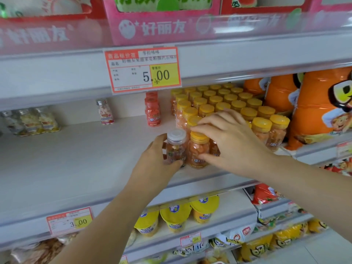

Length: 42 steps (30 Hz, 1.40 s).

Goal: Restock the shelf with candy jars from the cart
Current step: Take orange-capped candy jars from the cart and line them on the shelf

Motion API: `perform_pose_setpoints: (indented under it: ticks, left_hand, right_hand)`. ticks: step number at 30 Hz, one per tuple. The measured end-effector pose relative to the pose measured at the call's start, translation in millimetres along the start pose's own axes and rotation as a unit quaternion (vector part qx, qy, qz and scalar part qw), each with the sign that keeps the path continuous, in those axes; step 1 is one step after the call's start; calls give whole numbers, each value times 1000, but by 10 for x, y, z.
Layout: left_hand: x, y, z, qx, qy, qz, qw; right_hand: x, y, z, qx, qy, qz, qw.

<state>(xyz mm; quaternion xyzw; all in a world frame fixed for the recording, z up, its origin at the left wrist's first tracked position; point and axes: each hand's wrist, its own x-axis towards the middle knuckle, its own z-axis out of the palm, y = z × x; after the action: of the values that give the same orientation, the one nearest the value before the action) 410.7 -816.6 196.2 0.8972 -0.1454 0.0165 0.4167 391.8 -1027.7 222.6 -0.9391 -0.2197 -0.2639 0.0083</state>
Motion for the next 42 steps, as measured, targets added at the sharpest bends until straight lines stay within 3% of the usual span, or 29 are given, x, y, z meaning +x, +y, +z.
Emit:
perform_pose_setpoints:
  ticks: [13,24,28,30,33,36,38,42]
  left_hand:
    - [-85,126,3,68,-8,-40,997]
    - [-190,259,230,98,88,-103,986]
    - [-642,360,356,55,206,-26,977]
    - [-1006,305,477,50,223,-5,974]
    - [-1562,-9,721,31,187,-44,981]
    - [-2092,-548,984,-13,140,-156,978]
    - [-2407,-900,1122,-28,124,-220,967]
    - [-3016,-1599,1368,-56,95,-345,932]
  right_hand:
    - [-27,25,73,-40,18,-31,999]
    - [-143,-47,59,-13,50,-2,999]
    - [-657,-319,35,94,119,-25,988]
    - [-1026,-482,149,150,116,-53,980]
    - [-1559,-699,498,220,20,-61,973]
    - [-2038,-913,907,256,-136,-20,957]
    - [-2281,-1028,1087,274,-245,34,929]
    - [-2736,-1360,1583,273,-398,56,874]
